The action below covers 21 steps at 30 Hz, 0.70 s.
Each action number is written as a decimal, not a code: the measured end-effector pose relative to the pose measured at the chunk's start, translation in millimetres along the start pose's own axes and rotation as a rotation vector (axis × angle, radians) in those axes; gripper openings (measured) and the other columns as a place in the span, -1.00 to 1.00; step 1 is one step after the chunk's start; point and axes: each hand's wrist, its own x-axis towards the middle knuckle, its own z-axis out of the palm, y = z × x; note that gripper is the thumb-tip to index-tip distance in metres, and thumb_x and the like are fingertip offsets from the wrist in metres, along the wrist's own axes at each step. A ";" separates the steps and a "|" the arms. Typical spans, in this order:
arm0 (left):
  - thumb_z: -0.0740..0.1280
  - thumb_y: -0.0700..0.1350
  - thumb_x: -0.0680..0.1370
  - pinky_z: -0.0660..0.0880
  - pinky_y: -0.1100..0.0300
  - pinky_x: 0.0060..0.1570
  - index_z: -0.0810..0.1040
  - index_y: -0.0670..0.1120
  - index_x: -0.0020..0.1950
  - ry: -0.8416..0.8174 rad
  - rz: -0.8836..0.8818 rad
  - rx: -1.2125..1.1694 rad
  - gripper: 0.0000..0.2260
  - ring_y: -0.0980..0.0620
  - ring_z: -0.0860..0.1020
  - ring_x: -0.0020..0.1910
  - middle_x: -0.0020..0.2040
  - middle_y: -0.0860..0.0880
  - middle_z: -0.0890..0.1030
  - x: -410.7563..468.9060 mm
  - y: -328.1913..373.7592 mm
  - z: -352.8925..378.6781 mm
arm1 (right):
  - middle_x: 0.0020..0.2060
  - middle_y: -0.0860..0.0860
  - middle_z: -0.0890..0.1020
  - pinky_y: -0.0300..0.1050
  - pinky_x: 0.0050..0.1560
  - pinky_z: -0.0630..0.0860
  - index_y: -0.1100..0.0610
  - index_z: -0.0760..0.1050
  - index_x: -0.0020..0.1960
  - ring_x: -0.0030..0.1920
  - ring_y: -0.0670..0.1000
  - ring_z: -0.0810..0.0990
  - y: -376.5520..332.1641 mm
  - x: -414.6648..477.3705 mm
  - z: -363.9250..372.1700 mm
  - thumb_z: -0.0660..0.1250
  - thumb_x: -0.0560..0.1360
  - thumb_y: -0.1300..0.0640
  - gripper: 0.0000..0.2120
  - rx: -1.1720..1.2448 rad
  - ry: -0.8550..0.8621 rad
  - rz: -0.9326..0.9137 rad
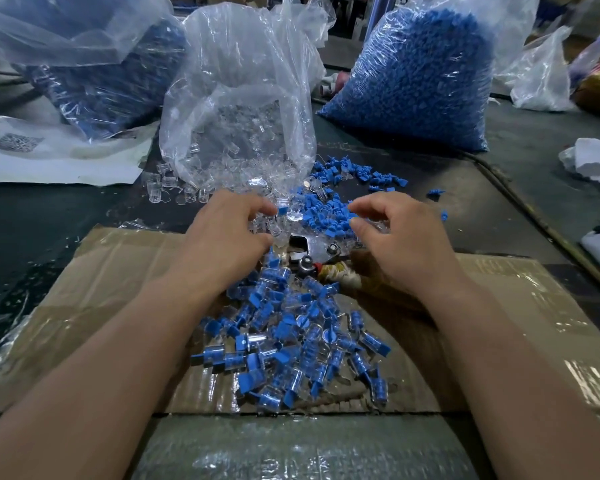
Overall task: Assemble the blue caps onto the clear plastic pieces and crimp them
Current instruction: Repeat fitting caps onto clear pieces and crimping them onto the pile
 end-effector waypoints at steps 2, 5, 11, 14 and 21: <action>0.39 -0.09 0.48 0.35 0.35 -0.30 0.58 0.11 0.10 -0.033 0.011 0.006 -0.78 -0.01 0.60 -0.12 0.16 -0.08 0.54 -1.4 2.3 -1.5 | 0.24 -0.07 0.51 -0.27 0.22 0.20 0.04 0.44 0.30 0.24 -0.09 0.40 -0.8 4.1 7.0 0.27 0.53 0.08 -0.66 -0.057 -0.101 -0.043; 0.39 -0.05 0.47 0.31 0.32 -0.33 0.59 0.12 0.09 -0.025 0.012 0.013 -0.80 -0.02 0.59 -0.14 0.23 -0.08 0.50 -1.7 2.9 -1.9 | 0.32 -0.09 0.45 -0.31 0.25 0.14 0.02 0.43 0.32 0.33 -0.11 0.33 -0.4 8.0 13.7 0.20 0.56 0.13 -0.67 -0.072 -0.223 -0.072; 0.40 -0.08 0.47 0.40 0.15 0.03 0.57 0.14 0.16 -0.043 0.062 0.010 -0.72 0.01 0.48 0.10 0.29 -0.05 0.45 -3.6 5.5 -1.3 | 0.09 -0.10 0.62 -0.45 -0.05 0.20 0.00 0.58 0.14 0.06 -0.18 0.48 4.0 8.3 13.5 0.24 0.53 0.16 -0.76 -0.068 -0.135 -0.041; 0.41 -0.07 0.46 0.42 0.11 0.04 0.60 0.09 0.11 -0.024 0.066 0.013 -0.77 0.02 0.48 0.06 0.25 -0.05 0.49 -5.0 6.8 -1.8 | -0.01 -0.06 0.64 -0.42 -0.11 0.26 0.02 0.62 0.05 -0.07 -0.17 0.49 6.2 8.0 14.8 0.29 0.51 0.16 -0.82 -0.048 -0.085 -0.027; 0.42 -0.12 0.45 0.48 0.24 -0.12 0.56 0.10 -0.30 0.133 0.023 -0.107 -0.83 0.23 0.54 -0.29 -0.31 0.15 0.56 -6.5 9.0 -3.3 | -0.20 -0.16 0.53 -0.51 -0.17 0.32 0.08 0.62 0.00 -0.17 -0.19 0.48 3.3 7.6 13.6 0.35 0.47 0.19 -0.87 0.043 0.039 -0.021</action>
